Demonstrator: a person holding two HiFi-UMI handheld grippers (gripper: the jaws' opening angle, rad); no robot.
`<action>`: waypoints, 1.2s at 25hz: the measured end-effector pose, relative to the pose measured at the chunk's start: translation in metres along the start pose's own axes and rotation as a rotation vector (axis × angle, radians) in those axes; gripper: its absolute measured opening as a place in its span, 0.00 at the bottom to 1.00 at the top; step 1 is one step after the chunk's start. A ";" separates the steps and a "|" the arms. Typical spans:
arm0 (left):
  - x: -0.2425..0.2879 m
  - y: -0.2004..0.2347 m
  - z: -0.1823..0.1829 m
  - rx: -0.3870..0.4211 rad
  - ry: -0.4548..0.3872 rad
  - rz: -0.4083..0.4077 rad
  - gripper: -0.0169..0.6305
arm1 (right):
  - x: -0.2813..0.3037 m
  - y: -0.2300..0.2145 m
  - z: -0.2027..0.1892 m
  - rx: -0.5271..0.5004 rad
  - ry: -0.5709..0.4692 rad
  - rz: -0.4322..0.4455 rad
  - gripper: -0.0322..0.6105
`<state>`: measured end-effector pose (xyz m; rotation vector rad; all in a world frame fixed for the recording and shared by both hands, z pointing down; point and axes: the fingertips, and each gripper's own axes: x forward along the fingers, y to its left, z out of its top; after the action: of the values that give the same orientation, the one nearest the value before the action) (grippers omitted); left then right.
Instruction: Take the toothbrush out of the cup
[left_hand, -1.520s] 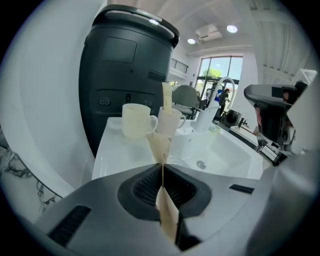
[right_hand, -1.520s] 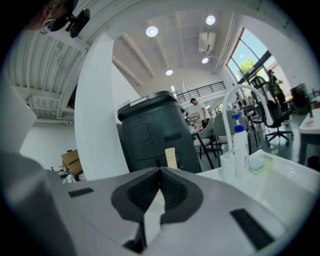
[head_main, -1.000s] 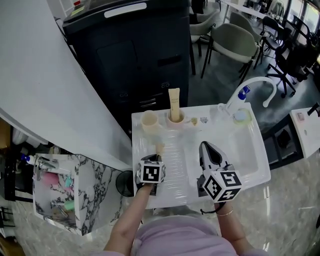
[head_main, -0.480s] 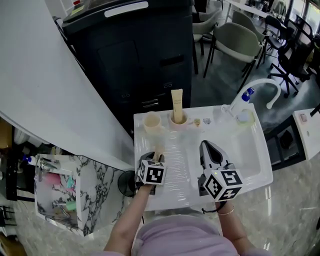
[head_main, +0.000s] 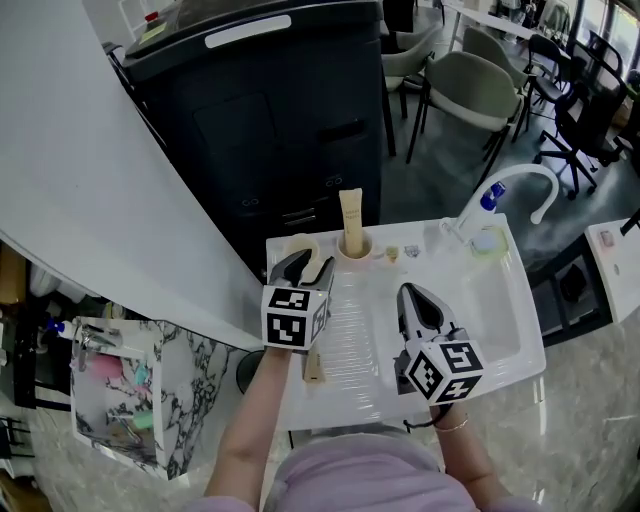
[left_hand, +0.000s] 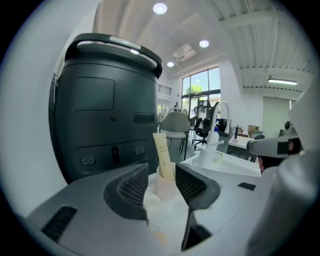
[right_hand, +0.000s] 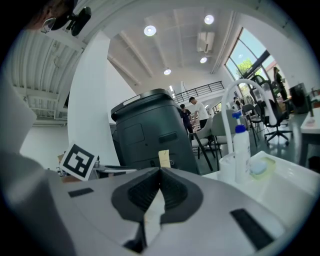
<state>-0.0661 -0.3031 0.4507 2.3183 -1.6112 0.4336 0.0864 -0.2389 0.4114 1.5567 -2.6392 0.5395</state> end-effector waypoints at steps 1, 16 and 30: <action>0.007 0.000 0.009 0.006 -0.020 -0.006 0.29 | -0.001 -0.002 0.001 0.001 -0.001 -0.004 0.05; 0.112 -0.006 0.022 -0.023 0.050 -0.019 0.35 | -0.015 -0.072 -0.001 0.037 0.010 -0.143 0.05; 0.120 -0.007 0.027 -0.040 0.019 -0.027 0.09 | -0.012 -0.077 -0.002 0.044 0.016 -0.147 0.05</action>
<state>-0.0171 -0.4144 0.4736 2.2971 -1.5632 0.4115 0.1582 -0.2618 0.4322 1.7335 -2.4914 0.6019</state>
